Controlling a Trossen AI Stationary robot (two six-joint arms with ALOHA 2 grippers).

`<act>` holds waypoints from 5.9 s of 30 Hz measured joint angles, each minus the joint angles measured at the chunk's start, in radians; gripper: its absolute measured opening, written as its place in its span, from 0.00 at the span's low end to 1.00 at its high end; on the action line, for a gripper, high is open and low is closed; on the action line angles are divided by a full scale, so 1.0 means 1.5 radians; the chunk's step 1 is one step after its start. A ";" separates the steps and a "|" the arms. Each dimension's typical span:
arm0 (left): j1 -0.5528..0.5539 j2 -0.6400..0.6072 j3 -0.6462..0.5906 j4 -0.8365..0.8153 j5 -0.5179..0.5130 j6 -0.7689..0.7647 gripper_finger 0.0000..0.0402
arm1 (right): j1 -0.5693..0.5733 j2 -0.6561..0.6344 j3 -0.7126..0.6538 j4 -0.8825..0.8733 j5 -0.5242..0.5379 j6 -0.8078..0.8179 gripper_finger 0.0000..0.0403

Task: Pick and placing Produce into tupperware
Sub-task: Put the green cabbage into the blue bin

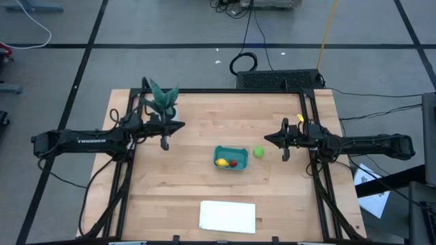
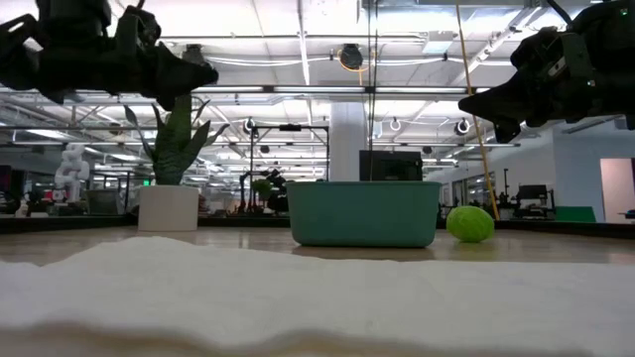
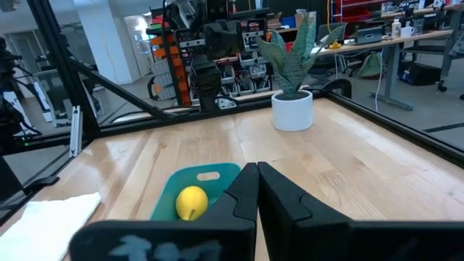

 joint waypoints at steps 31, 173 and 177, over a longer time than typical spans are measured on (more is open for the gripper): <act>-0.014 0.000 -0.077 0.106 0.018 0.060 0.01 | 0.000 0.050 0.097 -0.070 0.007 0.073 0.00; -0.014 0.001 -0.077 0.053 0.011 0.088 0.06 | -0.010 0.613 0.538 -0.798 -0.055 0.371 0.70; -0.014 0.001 -0.077 0.053 0.011 0.088 0.06 | -0.015 0.613 0.515 -0.763 -0.056 0.376 0.70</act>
